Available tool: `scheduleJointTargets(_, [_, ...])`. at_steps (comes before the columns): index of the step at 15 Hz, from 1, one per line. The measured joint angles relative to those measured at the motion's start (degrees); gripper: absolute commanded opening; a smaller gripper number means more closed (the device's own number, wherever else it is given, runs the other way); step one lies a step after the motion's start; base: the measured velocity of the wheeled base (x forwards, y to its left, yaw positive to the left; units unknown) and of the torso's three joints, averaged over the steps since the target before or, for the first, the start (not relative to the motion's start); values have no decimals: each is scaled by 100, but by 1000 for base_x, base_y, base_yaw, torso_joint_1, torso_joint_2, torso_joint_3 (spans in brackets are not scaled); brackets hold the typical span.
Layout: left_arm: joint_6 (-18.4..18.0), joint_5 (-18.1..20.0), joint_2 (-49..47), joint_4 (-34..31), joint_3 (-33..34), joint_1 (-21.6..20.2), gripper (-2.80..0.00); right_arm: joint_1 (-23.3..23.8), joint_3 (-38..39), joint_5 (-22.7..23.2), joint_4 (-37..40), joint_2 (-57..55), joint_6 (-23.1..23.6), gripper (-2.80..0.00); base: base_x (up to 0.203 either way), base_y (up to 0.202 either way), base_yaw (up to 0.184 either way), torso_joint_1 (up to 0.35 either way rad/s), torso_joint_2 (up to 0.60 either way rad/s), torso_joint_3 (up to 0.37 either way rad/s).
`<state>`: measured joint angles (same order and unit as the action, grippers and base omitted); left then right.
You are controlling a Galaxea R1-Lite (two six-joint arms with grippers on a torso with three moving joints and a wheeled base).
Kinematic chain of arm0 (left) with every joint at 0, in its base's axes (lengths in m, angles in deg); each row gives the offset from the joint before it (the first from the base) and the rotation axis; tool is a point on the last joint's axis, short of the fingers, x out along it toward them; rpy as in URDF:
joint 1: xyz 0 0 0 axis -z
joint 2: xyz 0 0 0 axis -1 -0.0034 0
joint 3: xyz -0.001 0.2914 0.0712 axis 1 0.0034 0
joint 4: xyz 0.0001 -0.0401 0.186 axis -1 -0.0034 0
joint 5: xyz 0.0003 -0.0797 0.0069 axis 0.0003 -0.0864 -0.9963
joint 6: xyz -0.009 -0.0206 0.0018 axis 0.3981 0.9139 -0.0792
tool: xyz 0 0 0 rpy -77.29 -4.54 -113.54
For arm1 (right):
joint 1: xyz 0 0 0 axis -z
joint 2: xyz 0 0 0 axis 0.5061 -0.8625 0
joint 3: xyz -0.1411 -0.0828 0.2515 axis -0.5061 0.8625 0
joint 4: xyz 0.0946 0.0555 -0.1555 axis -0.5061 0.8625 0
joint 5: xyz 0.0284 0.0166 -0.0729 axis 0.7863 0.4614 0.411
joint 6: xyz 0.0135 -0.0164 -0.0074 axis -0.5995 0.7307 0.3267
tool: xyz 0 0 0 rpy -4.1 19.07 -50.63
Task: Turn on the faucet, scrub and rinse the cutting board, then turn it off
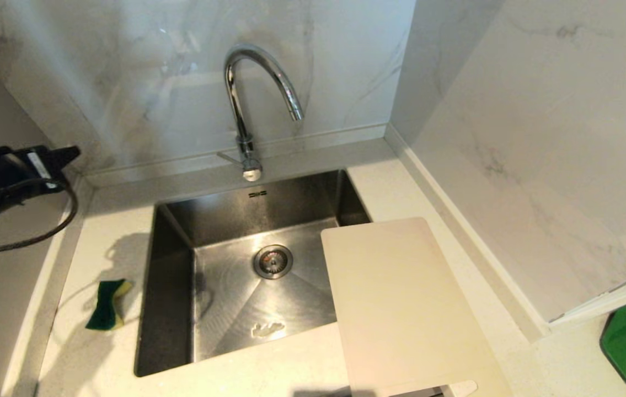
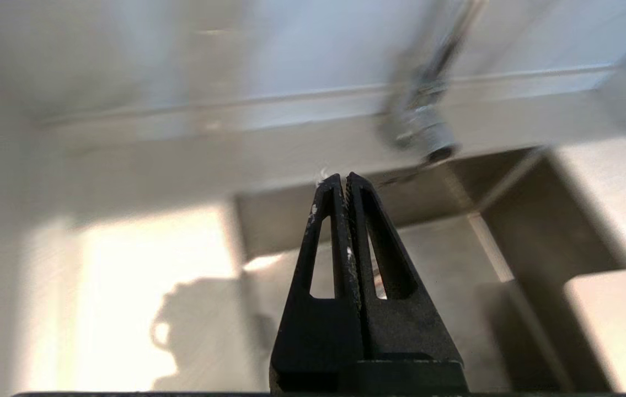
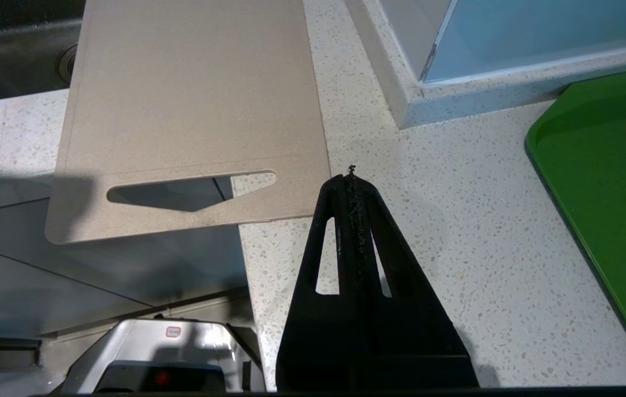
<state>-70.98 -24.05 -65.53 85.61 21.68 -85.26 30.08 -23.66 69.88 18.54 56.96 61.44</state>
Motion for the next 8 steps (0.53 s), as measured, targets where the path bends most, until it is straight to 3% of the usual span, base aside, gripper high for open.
scheduleJointTargets(5, [-123,-135,2146,-453,1847,-983,-280,0,0,3,1,0,0,-280,0,0,0,0,0,0])
scheduleJointTargets(8, [-127,-17,3413,-783,2857,-1280,-280,0,0,6,0,0,6,-280,0,0,0,0,0,0])
